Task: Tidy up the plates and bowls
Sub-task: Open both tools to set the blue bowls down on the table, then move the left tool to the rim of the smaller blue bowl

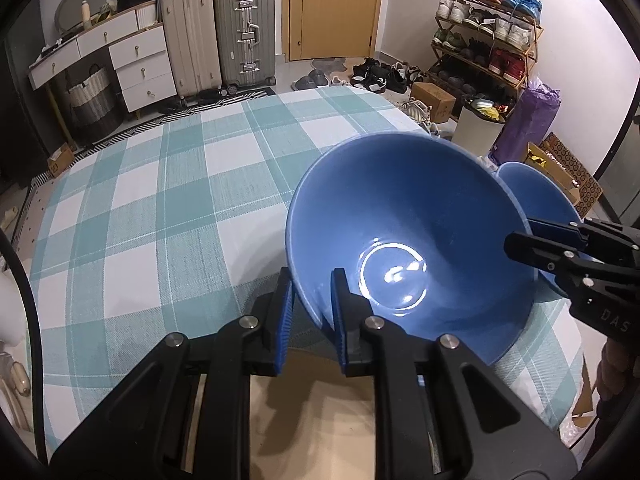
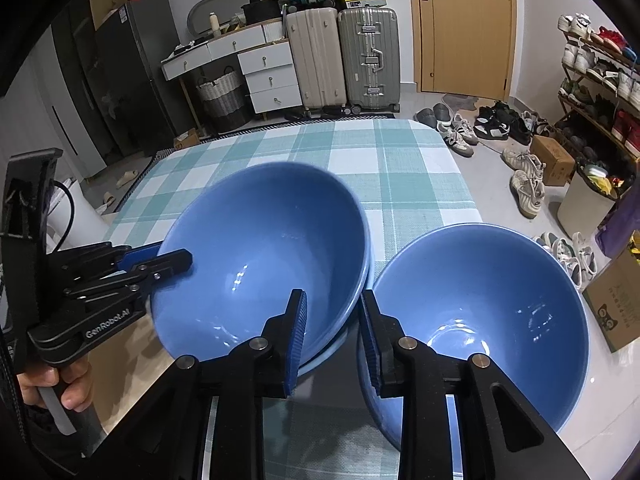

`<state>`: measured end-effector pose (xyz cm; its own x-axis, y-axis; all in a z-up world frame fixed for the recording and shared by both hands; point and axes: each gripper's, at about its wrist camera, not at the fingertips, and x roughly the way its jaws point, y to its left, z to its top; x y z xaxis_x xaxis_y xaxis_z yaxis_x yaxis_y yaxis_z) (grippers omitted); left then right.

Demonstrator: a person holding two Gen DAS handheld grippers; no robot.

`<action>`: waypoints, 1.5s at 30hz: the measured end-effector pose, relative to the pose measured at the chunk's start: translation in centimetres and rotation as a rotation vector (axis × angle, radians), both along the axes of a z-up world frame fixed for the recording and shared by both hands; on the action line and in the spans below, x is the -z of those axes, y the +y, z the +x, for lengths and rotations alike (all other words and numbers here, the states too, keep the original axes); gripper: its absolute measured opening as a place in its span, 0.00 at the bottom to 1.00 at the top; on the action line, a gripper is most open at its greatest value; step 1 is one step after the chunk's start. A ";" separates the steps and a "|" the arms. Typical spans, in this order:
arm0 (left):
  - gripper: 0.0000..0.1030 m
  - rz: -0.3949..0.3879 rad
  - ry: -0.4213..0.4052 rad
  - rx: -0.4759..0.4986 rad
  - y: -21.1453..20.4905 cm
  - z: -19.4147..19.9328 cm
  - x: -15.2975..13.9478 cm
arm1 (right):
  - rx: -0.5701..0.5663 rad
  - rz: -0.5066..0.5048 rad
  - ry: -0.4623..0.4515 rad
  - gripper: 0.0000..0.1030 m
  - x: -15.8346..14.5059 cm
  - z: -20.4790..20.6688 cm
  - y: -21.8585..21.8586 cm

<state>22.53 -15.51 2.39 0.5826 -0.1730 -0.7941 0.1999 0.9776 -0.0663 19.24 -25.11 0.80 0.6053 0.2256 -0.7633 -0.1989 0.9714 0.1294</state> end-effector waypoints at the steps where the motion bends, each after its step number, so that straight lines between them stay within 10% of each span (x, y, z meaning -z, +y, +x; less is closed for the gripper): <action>1: 0.14 -0.007 0.003 0.001 0.1 0.0 0.0 | 0.004 -0.001 0.001 0.26 0.0 0.0 0.0; 10: 0.20 -0.022 0.010 -0.017 0.6 -0.6 -0.4 | 0.005 0.021 -0.010 0.35 -0.3 -0.3 -0.6; 20: 0.73 -0.093 -0.017 -0.066 1.3 -3.1 -3.0 | 0.058 0.107 -0.053 0.71 -2.5 -1.8 -3.2; 29: 0.97 -0.163 -0.018 0.003 -3.1 -6.2 -4.3 | 0.211 0.157 -0.149 0.98 -4.5 -4.9 -6.8; 45: 0.98 -0.233 0.042 0.047 -9.5 -9.2 -2.9 | 0.324 0.079 -0.200 0.98 -5.1 -9.2 -11.5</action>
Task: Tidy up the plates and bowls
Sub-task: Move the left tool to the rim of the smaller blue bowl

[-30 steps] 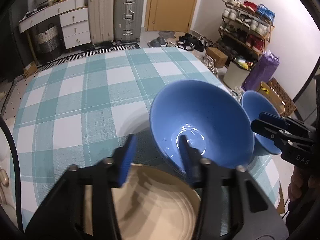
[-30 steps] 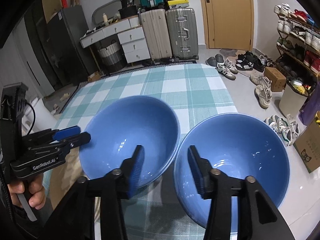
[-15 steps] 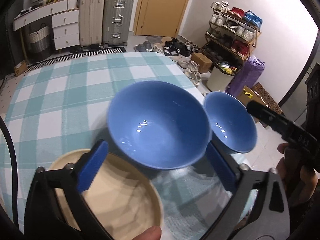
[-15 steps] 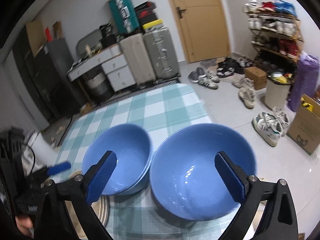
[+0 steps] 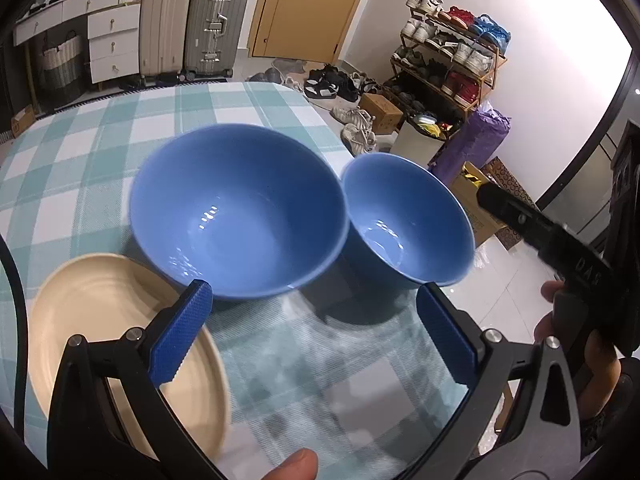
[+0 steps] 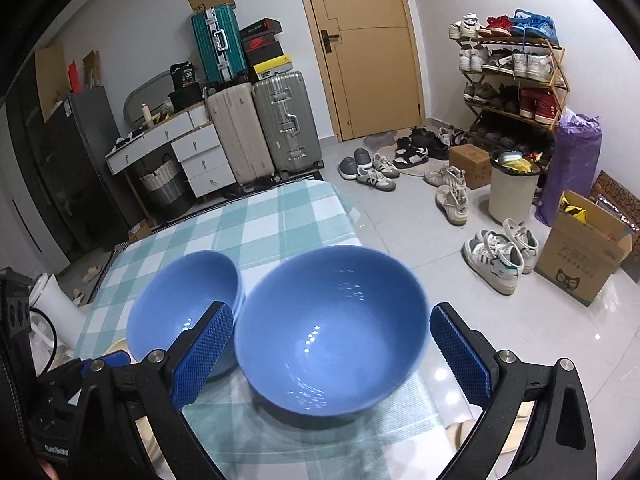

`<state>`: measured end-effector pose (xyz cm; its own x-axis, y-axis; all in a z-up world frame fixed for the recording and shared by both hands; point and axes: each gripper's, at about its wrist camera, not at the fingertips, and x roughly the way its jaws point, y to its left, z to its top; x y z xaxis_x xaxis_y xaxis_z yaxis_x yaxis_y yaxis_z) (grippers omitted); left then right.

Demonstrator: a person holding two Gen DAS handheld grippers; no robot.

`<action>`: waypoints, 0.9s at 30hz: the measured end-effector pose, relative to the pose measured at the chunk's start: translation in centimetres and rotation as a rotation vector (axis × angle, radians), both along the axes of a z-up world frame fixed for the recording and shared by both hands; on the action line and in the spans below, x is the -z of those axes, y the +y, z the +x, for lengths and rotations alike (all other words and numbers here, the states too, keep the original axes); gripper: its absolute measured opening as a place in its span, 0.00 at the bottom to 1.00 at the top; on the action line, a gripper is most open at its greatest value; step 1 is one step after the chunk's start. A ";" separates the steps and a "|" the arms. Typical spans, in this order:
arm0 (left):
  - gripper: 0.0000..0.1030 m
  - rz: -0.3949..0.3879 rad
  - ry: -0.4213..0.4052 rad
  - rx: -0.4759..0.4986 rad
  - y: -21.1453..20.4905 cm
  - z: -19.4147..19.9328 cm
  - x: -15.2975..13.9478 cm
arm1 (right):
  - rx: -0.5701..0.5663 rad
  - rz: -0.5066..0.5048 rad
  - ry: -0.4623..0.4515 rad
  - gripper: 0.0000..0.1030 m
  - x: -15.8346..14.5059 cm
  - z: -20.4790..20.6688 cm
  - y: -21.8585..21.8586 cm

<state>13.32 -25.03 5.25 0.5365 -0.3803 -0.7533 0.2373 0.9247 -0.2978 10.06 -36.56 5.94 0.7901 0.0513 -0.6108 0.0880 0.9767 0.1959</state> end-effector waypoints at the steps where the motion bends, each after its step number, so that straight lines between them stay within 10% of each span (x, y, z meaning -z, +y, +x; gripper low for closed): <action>1: 0.98 -0.010 0.011 0.004 -0.5 -0.1 0.1 | 0.008 0.004 -0.013 0.98 -0.2 -0.3 -0.4; 12: 0.98 -0.075 0.066 -0.011 -2.4 -0.3 1.3 | 0.063 0.068 0.010 0.98 0.6 -0.9 -4.1; 27: 0.55 -0.177 0.110 0.055 -6.2 1.8 2.8 | 0.054 0.085 0.062 0.97 3.8 0.4 -4.8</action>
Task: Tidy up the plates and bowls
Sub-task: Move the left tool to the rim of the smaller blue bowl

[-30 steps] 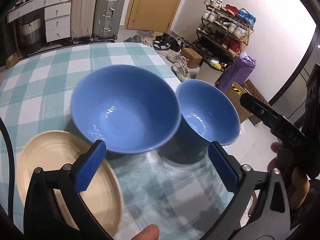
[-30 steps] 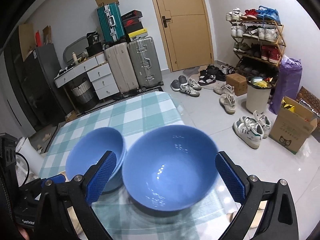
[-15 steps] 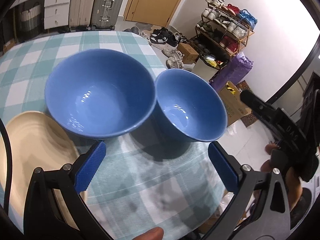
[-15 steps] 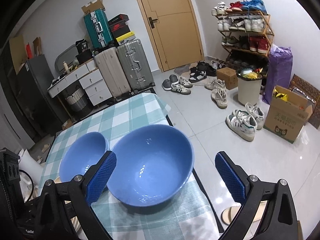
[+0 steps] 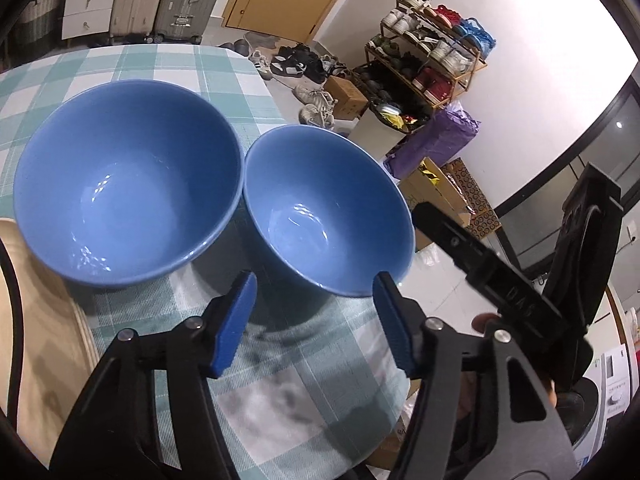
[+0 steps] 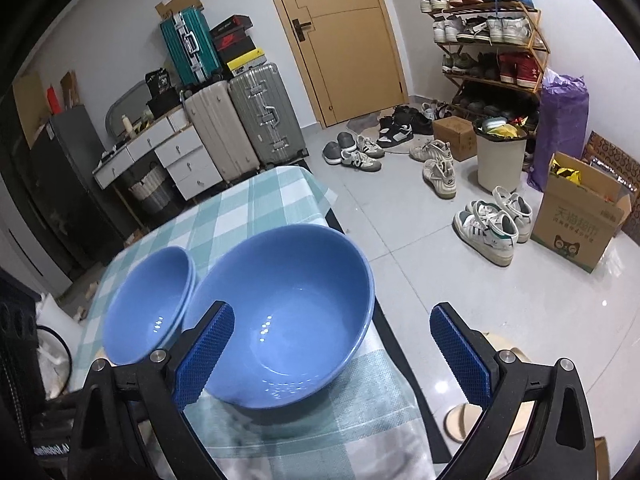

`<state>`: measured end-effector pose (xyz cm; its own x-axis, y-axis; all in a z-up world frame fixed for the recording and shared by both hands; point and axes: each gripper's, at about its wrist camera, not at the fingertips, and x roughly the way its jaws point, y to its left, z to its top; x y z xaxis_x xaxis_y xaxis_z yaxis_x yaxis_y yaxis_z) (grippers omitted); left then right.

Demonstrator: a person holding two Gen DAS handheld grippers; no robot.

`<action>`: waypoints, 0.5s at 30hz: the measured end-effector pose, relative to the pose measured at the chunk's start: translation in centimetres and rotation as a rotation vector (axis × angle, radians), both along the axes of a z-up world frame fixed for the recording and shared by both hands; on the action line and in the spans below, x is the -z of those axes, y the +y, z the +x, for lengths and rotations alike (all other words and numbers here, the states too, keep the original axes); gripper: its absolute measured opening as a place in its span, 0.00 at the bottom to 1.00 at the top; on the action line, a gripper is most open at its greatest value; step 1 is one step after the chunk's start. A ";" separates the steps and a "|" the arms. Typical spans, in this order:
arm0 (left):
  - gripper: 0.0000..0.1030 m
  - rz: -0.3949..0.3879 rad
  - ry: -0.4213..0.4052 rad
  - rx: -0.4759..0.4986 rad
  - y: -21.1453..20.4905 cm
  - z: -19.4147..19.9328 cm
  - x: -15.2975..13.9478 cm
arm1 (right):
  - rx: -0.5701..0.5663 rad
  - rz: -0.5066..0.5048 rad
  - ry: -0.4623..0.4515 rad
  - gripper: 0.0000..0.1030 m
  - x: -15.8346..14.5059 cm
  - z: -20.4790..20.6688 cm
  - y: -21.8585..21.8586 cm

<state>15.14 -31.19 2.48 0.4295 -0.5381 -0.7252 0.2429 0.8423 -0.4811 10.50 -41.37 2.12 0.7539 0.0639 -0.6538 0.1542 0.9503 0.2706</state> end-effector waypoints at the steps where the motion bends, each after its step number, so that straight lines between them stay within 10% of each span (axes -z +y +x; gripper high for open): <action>1: 0.53 0.001 -0.001 -0.007 -0.1 0.3 0.2 | -0.004 0.009 0.002 0.95 0.3 0.2 -0.1; 15: 0.43 0.019 0.008 -0.027 -0.8 3.9 2.1 | 0.021 0.070 0.035 0.47 3.1 1.5 -1.7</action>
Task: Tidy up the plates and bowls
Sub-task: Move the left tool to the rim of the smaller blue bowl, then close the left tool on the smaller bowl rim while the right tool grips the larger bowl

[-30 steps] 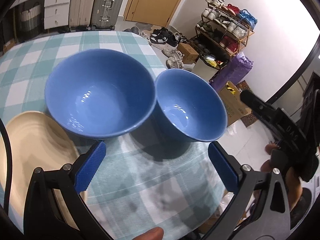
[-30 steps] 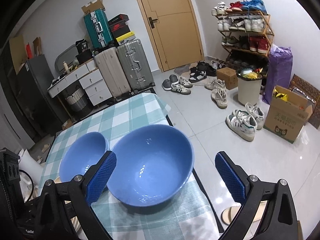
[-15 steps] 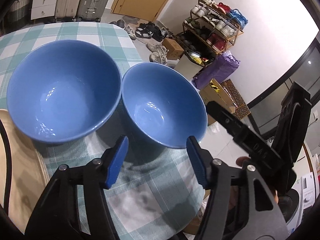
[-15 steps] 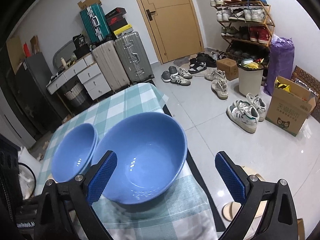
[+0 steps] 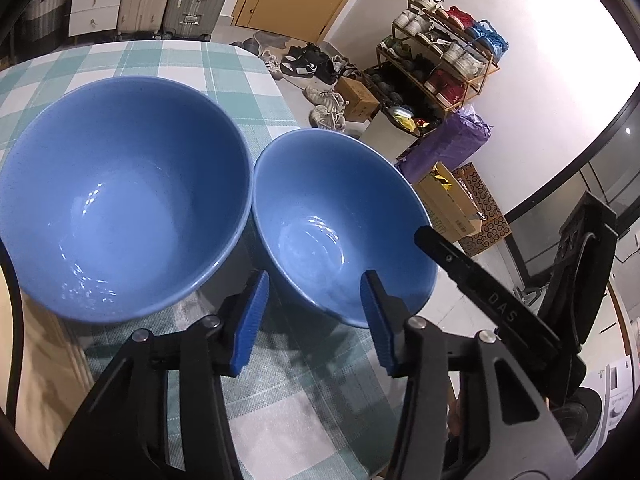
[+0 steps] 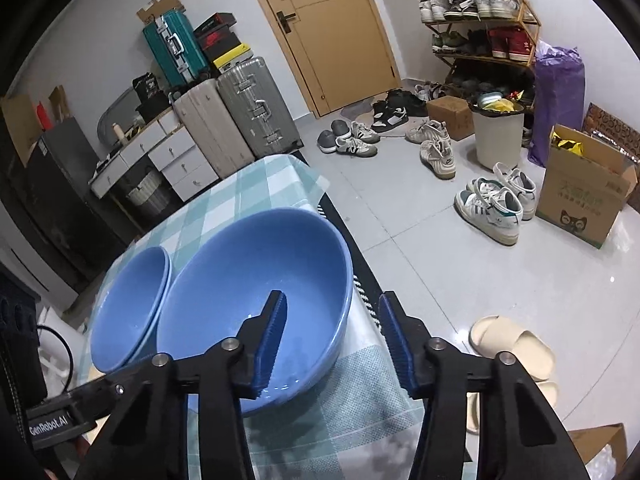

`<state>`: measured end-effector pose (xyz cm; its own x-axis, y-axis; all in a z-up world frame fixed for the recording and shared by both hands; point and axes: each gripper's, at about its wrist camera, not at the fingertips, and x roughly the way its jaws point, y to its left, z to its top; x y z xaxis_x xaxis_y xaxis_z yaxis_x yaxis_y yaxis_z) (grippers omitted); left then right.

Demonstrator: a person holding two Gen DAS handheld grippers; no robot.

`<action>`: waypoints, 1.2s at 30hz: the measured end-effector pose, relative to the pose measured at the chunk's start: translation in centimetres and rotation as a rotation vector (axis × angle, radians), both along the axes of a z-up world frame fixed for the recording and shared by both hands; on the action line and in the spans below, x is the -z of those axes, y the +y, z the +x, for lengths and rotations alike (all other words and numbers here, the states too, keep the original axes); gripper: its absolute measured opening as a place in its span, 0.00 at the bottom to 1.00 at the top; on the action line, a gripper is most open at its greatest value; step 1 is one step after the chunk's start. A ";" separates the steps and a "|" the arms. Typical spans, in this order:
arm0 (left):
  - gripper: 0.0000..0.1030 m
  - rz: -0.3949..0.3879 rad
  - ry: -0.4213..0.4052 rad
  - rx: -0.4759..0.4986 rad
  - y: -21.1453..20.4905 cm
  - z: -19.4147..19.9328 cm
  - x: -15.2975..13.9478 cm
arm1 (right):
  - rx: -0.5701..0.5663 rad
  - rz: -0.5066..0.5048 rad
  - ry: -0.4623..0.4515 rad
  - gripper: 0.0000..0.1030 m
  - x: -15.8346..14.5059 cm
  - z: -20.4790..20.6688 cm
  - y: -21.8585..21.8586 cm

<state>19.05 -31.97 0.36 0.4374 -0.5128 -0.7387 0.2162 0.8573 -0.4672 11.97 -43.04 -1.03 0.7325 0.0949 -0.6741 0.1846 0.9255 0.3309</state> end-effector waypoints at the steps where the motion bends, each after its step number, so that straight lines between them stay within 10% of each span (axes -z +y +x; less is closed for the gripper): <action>1: 0.41 0.002 -0.001 -0.002 -0.1 0.2 0.1 | -0.002 0.003 0.001 0.44 0.1 0.0 0.0; 36: 0.23 0.061 -0.069 0.014 -0.8 -0.6 0.9 | 0.002 -0.008 -0.031 0.23 0.6 0.5 1.1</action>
